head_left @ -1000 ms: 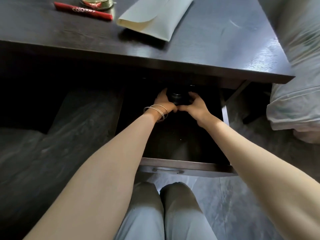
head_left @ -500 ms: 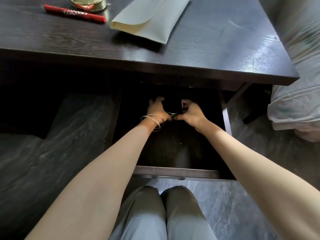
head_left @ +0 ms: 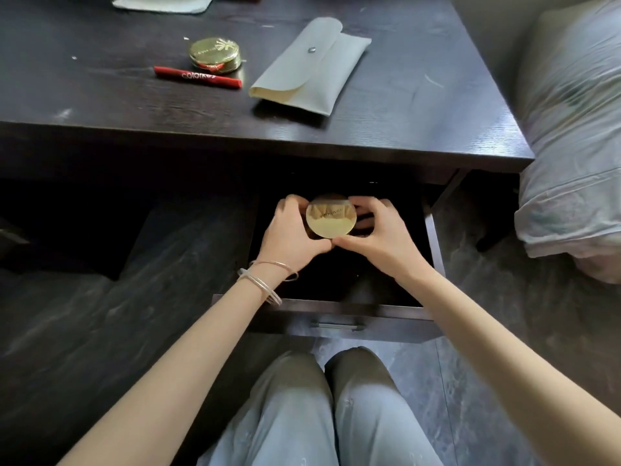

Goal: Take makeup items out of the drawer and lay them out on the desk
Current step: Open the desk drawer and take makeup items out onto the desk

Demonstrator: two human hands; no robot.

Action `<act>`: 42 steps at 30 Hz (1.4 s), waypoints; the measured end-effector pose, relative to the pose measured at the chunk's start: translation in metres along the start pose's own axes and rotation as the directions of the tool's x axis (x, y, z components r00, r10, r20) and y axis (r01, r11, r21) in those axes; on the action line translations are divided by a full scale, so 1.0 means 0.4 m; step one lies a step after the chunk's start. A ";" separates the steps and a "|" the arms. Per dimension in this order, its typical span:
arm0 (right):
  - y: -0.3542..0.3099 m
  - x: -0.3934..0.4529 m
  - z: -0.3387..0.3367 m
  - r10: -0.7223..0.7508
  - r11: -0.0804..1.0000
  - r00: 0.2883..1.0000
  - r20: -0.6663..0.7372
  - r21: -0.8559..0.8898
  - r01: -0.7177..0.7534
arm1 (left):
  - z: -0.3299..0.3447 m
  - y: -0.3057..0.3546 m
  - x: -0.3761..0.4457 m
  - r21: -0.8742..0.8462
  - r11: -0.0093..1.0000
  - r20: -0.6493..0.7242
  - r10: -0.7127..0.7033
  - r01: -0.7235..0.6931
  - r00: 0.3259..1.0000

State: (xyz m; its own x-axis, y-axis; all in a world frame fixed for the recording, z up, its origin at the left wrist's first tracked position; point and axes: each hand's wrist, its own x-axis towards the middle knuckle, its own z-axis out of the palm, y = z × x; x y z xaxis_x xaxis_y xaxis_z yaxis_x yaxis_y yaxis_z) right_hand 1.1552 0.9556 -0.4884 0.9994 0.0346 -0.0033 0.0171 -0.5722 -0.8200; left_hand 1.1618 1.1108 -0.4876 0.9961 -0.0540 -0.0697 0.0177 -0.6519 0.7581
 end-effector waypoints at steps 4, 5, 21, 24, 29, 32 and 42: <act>-0.117 -0.032 -0.065 -0.080 0.995 0.995 -0.056 0.059 0.083 | -0.101 0.085 -0.040 -0.044 0.992 -0.057 0.114 -0.116 0.992; -0.148 -0.028 -0.084 -0.098 0.992 0.993 -0.073 0.070 0.103 | -0.127 0.109 -0.038 -0.063 0.988 -0.079 0.132 -0.137 0.988; -0.235 0.294 -0.228 0.153 0.987 0.986 -0.069 0.067 -0.148 | -0.179 0.293 0.302 0.140 0.981 -0.029 0.142 -0.136 0.989; -0.197 0.301 -0.242 0.180 0.984 0.975 -0.127 0.013 -0.180 | -0.127 0.296 0.342 0.254 0.955 -0.033 0.163 -0.150 0.986; -0.180 0.267 -0.254 0.128 0.991 0.980 -0.150 0.050 -0.122 | -0.098 0.294 0.321 0.262 0.947 -0.101 0.219 -0.186 0.971; -0.182 0.185 -0.237 0.058 0.998 0.986 -0.154 0.028 -0.055 | -0.110 0.271 0.245 0.161 0.950 -0.184 0.295 -0.267 0.938; -0.054 -0.125 -0.097 0.091 0.993 0.981 -0.173 0.093 -0.076 | -0.047 0.050 -0.067 -0.047 0.984 -0.230 0.156 -0.171 0.961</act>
State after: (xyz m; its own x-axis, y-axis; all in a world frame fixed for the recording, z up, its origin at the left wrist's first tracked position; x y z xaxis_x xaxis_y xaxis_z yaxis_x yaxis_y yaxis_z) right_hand 1.1059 0.9345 -0.4484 0.9869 -0.1596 0.0213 -0.0613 -0.4948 -0.8668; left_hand 1.1371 1.1137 -0.4583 0.9795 0.0210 0.2003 -0.1484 -0.5971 0.7883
